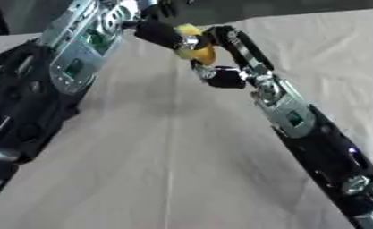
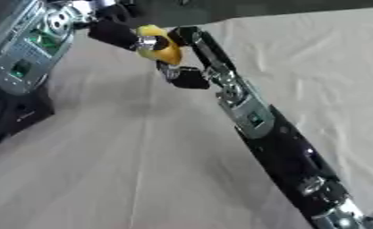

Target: Pick up the objects with one hand, pass them to the other hand, and then place them into the box on the other side of the table.

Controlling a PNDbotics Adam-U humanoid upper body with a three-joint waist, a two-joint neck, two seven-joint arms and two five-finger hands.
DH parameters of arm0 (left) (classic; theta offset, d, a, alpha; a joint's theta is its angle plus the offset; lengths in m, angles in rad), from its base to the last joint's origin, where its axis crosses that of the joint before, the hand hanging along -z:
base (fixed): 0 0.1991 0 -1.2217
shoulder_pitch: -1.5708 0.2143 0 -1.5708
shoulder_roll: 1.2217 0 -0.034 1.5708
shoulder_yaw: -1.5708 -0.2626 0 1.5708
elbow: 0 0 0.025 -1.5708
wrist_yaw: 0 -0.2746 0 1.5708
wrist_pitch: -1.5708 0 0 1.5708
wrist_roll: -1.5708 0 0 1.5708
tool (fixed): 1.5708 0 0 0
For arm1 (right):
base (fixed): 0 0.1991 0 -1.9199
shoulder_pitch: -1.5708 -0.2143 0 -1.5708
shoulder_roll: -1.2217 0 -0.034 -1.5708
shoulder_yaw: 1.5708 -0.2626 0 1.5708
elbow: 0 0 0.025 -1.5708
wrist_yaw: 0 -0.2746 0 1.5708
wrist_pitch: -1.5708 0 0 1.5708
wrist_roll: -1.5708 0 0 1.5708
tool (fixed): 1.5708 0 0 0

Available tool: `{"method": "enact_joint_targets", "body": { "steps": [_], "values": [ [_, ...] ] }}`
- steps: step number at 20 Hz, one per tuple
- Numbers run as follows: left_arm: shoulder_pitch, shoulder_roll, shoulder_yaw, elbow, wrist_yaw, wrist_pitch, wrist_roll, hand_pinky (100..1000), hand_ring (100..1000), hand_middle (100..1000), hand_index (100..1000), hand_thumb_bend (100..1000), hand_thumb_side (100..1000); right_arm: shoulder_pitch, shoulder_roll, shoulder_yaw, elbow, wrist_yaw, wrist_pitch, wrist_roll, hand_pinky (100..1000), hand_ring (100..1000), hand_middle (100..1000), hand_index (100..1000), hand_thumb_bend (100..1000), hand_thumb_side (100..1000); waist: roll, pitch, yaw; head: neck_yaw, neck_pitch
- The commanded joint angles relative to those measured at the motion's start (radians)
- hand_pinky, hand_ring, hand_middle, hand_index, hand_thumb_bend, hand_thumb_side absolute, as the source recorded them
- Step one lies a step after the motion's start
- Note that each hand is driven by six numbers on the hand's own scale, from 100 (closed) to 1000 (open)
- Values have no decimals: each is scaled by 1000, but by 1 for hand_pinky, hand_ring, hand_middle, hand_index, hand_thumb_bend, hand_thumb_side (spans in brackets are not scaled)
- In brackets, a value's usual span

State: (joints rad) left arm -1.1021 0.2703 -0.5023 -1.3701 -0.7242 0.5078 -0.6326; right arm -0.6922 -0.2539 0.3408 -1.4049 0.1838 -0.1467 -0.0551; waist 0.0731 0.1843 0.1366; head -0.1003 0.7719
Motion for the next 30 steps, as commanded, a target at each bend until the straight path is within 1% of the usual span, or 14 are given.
{"method": "enact_joint_targets", "body": {
  "steps": [1, 6, 8, 9, 13, 18, 20, 23, 27, 28, 30],
  "values": [
    [-24, 1, 12, 7, -28, 1, -33, 824, 810, 787, 840, 594, 672, -20, 0, 2, -9, 12, -9, -13, 823, 630, 485, 613, 100, 100, 11, -37, 2, -1, -2],
    [-25, -15, 17, 53, -30, -4, -67, 819, 810, 787, 838, 597, 685, -23, 2, 9, -16, 38, -28, -15, 826, 632, 485, 612, 103, 100, 12, -37, 2, 2, -2],
    [-24, -19, 20, 71, -18, 0, -71, 818, 810, 785, 837, 596, 674, -25, 3, 12, -18, 45, -31, -14, 826, 632, 485, 612, 106, 100, 12, -37, 1, 2, -2],
    [-23, -22, 21, 79, -12, 3, -72, 817, 809, 786, 836, 599, 695, -26, 4, 12, -19, 46, -31, -15, 826, 632, 484, 611, 103, 100, 12, -37, 1, 2, -2],
    [-22, -32, 20, 112, 7, 8, -80, 810, 803, 779, 833, 591, 702, -27, 5, 14, -24, 46, -35, -21, 827, 632, 484, 611, 103, 100, 11, -37, -1, 3, -2],
    [-18, -43, 21, 137, 18, 12, -74, 790, 783, 750, 816, 570, 690, -30, 7, 18, -35, 46, -41, -27, 827, 633, 484, 611, 102, 100, 11, -36, -3, 5, -2],
    [-16, -45, 22, 141, 21, 14, -65, 776, 762, 718, 786, 542, 670, -30, 7, 19, -36, 47, -42, -29, 827, 632, 484, 611, 101, 100, 11, -35, -4, 7, -2],
    [-14, -48, 23, 148, 24, 19, -43, 756, 723, 660, 736, 473, 608, -30, 8, 19, -34, 48, -44, -32, 827, 632, 483, 610, 102, 100, 10, -35, -4, 7, -2],
    [-13, -53, 22, 156, 27, 29, 9, 723, 668, 587, 644, 301, 429, -22, -8, 22, -45, 38, -48, -32, 826, 631, 483, 610, 101, 100, 9, -33, -4, 10, -2],
    [-12, -55, 23, 157, 31, 34, 24, 717, 660, 578, 622, 270, 403, -20, -11, 23, -47, 36, -47, -30, 826, 631, 483, 610, 101, 100, 9, -33, -4, 11, -2],
    [-10, -56, 25, 157, 45, 45, 59, 702, 638, 547, 554, 227, 385, -18, -15, 24, -51, 35, -48, -27, 826, 631, 483, 611, 100, 100, 9, -33, -5, 11, -2]
  ]
}}
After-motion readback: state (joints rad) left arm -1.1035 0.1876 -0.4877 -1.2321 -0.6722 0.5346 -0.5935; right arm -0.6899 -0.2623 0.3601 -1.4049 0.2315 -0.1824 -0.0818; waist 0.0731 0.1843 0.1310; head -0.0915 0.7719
